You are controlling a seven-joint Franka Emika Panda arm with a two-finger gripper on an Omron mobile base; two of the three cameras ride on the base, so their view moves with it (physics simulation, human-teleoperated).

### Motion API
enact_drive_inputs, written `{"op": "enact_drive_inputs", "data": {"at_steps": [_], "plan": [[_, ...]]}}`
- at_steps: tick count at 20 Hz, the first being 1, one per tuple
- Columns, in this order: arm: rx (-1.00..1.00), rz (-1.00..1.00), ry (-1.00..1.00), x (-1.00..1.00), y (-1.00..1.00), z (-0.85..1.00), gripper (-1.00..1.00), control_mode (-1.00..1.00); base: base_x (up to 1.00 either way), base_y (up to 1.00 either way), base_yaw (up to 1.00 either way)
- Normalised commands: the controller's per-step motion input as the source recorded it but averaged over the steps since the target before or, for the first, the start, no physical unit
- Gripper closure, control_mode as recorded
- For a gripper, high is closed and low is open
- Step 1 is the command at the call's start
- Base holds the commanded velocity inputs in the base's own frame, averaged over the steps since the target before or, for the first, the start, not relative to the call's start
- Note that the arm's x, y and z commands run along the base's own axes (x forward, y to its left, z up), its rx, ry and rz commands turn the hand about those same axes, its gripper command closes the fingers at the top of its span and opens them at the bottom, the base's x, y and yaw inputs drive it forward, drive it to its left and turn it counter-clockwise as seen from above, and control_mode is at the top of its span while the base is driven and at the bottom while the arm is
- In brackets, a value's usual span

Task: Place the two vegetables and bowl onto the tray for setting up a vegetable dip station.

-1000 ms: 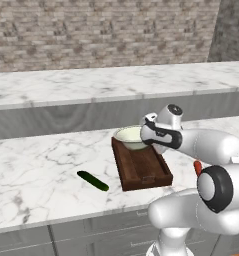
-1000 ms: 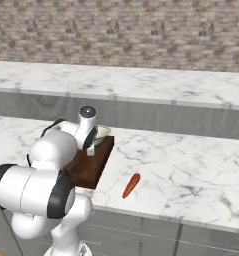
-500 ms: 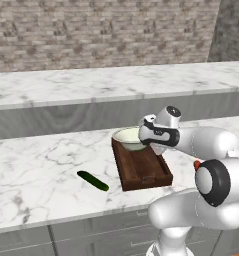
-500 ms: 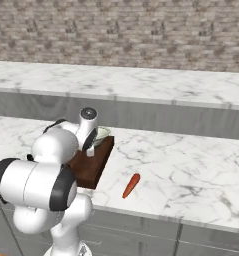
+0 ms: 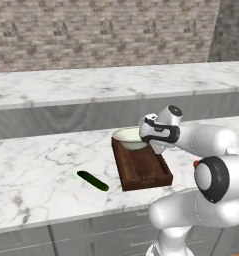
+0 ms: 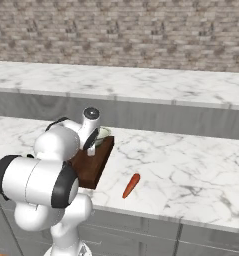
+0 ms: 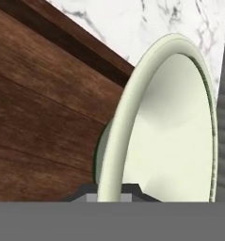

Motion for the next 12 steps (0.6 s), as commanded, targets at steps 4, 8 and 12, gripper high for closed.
{"op": "enact_drive_inputs", "data": {"at_steps": [4, 8, 12], "plan": [[0.03, 0.0, -0.04, 0.0, 0.05, -0.1, 1.0, -1.0, 0.0, 0.0, 0.0], [0.02, 0.0, -0.07, 0.0, 0.04, -0.13, 1.0, -1.0, 0.0, 0.0, 0.0], [0.01, 0.0, -0.08, 0.0, 0.05, -0.16, 1.0, -1.0, 0.0, 0.0, 0.0]]}}
